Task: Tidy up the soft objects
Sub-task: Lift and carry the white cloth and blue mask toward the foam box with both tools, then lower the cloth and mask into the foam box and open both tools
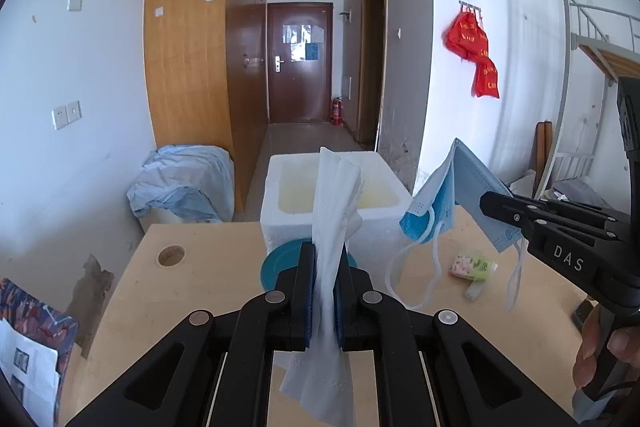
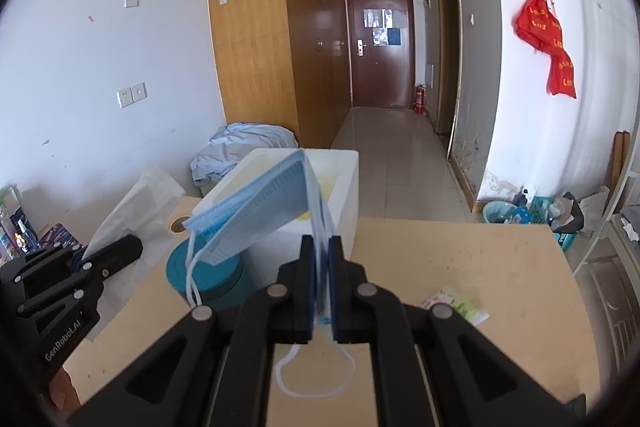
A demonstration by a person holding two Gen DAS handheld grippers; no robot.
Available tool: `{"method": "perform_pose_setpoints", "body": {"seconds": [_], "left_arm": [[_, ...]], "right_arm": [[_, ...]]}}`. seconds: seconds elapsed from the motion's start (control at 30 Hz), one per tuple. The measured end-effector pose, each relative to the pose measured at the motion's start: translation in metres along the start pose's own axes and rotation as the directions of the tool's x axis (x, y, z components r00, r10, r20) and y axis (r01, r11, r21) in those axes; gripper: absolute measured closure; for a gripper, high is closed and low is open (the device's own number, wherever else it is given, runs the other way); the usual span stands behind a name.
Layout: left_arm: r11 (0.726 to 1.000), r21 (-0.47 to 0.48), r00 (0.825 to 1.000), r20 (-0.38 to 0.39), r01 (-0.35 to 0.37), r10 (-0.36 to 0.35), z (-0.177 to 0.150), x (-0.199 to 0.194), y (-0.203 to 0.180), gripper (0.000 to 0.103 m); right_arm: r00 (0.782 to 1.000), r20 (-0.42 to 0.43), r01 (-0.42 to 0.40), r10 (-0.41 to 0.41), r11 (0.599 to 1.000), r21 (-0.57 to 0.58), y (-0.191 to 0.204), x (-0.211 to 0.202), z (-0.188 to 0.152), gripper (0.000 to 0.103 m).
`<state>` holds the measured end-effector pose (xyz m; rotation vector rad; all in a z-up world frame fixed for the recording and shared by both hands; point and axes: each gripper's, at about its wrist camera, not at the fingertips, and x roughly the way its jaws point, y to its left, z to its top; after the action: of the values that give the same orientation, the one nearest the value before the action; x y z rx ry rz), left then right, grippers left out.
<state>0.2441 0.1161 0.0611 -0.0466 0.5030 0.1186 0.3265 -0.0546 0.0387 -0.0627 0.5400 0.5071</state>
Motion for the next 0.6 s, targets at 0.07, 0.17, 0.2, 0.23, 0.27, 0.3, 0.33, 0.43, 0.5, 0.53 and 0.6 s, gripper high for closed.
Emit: {"method": "perform_pose_setpoints", "body": {"seconds": [0.07, 0.17, 0.2, 0.23, 0.27, 0.3, 0.33, 0.43, 0.5, 0.53, 0.6], "left_arm": [[1.000, 0.008, 1.000, -0.006, 0.001, -0.001, 0.004, 0.006, -0.001, 0.094], [1.000, 0.011, 1.000, -0.005, -0.005, 0.005, 0.011, 0.014, 0.002, 0.094], [1.000, 0.011, 1.000, -0.004, -0.005, 0.005, 0.015, 0.016, 0.002, 0.094], [1.000, 0.013, 1.000, -0.002, -0.006, 0.006, 0.018, 0.019, 0.002, 0.094], [1.000, 0.016, 1.000, -0.002, -0.005, 0.005, 0.020, 0.021, 0.002, 0.094], [1.000, 0.019, 1.000, -0.003, -0.004, 0.004, 0.022, 0.024, 0.003, 0.094], [1.000, 0.020, 1.000, -0.004, -0.004, 0.004, 0.025, 0.027, 0.003, 0.094], [1.000, 0.013, 1.000, -0.008, -0.006, 0.006, 0.033, 0.037, 0.008, 0.094], [1.000, 0.009, 1.000, -0.010, -0.003, 0.003, 0.038, 0.042, 0.011, 0.094], [1.000, 0.005, 1.000, -0.006, -0.004, 0.004, 0.040, 0.044, 0.013, 0.094], [1.000, -0.001, 1.000, -0.003, -0.006, 0.006, 0.046, 0.049, 0.016, 0.094]], "right_arm": [[1.000, -0.003, -0.004, 0.004, 1.000, -0.001, -0.001, 0.005, 0.005, 0.095], [1.000, -0.002, -0.003, 0.003, 1.000, -0.006, -0.003, 0.012, 0.012, 0.095], [1.000, -0.003, -0.002, 0.002, 1.000, -0.008, -0.004, 0.015, 0.014, 0.095], [1.000, -0.004, 0.000, 0.000, 1.000, -0.011, -0.004, 0.018, 0.016, 0.095], [1.000, -0.004, 0.000, 0.000, 1.000, -0.011, -0.005, 0.021, 0.018, 0.095], [1.000, -0.004, 0.000, -0.001, 1.000, -0.011, -0.005, 0.023, 0.021, 0.095], [1.000, -0.003, -0.002, 0.002, 1.000, -0.011, -0.005, 0.026, 0.023, 0.095], [1.000, -0.001, -0.007, 0.007, 1.000, -0.012, -0.008, 0.033, 0.026, 0.095], [1.000, -0.004, -0.013, 0.013, 1.000, -0.010, -0.009, 0.037, 0.028, 0.095], [1.000, -0.005, -0.014, 0.014, 1.000, -0.010, -0.009, 0.039, 0.029, 0.095], [1.000, -0.005, -0.014, 0.014, 1.000, -0.013, -0.009, 0.043, 0.032, 0.095]]}}
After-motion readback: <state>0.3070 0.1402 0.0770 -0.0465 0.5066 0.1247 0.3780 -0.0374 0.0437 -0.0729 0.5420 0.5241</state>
